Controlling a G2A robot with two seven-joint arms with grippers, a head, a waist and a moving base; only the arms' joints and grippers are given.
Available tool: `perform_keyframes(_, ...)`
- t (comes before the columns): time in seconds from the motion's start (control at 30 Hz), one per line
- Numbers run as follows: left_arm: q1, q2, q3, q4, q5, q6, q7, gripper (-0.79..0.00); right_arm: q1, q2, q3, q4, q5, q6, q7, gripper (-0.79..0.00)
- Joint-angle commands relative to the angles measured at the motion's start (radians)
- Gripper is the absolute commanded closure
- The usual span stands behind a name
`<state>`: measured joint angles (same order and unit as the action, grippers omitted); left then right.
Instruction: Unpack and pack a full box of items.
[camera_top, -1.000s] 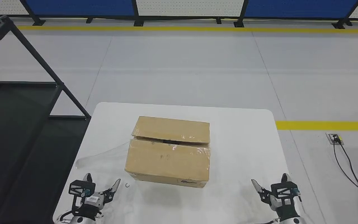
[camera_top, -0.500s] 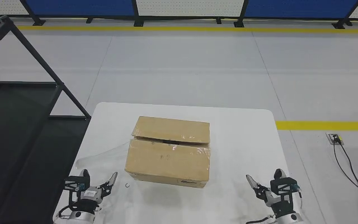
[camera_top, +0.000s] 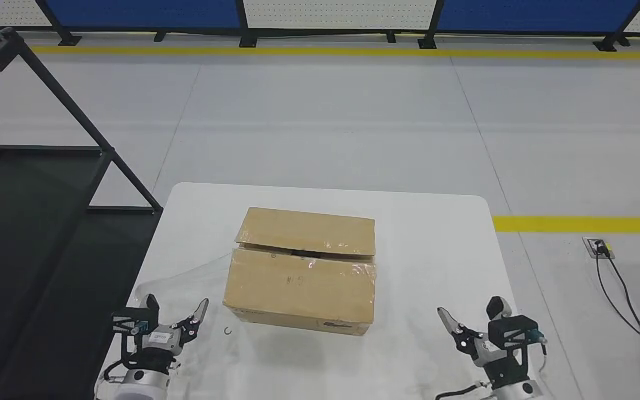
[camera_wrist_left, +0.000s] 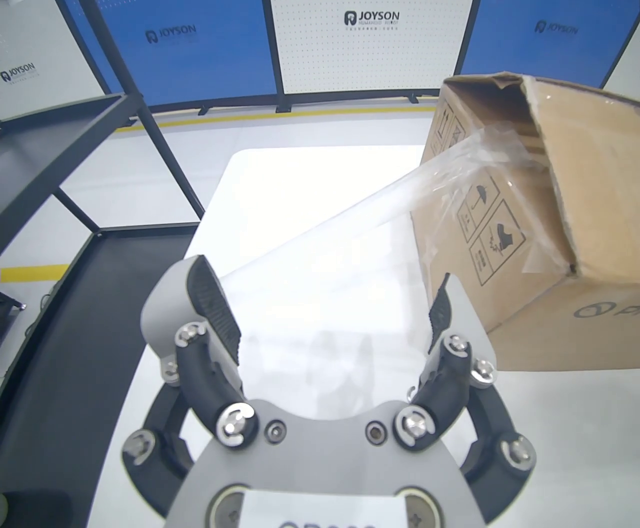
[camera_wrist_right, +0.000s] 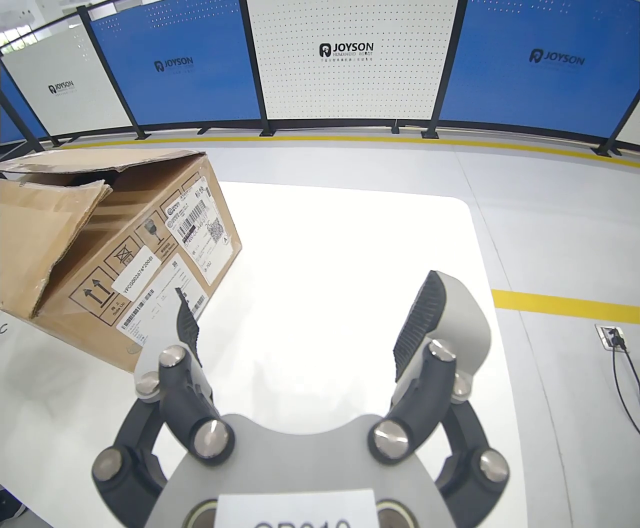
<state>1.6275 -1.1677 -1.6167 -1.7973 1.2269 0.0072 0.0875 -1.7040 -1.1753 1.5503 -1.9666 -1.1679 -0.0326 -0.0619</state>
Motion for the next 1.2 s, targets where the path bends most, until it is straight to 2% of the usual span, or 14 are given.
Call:
perform_keyframes(0.0,-0.012,-0.001,0.008,-0.001,-0.010,-0.009,-0.012,-0.785,0.019,-0.003,-0.008,0.019,0.032,0.003,0.018,-0.785)
perform_keyframes(0.23,-0.092,-0.009,0.061,0.035,0.040,0.018,-0.044,-0.785,0.075,-0.011,-0.057,0.025,0.060,-0.006,0.051,-0.785)
perform_keyframes(0.4,-0.128,-0.012,0.099,0.055,0.086,0.005,-0.054,-0.785,0.091,-0.014,-0.075,0.030,0.048,-0.015,0.067,-0.785)
perform_keyframes(0.73,-0.119,-0.018,0.125,0.044,0.117,-0.004,-0.044,-0.785,0.106,-0.017,-0.079,0.040,0.071,-0.052,0.086,-0.785)
perform_keyframes(0.93,-0.107,-0.020,0.131,0.027,0.129,-0.013,-0.039,-0.785,0.107,-0.015,-0.069,0.033,0.109,-0.114,0.118,-0.785)
perform_keyframes(1.03,-0.102,-0.021,0.133,0.024,0.132,-0.010,-0.033,-0.785,0.112,-0.011,-0.056,0.029,0.167,-0.189,0.177,-0.785)
perform_keyframes(1.17,-0.081,-0.023,0.110,0.017,0.107,0.002,-0.014,-0.785,0.113,-0.011,-0.052,0.028,0.172,-0.195,0.182,-0.785)
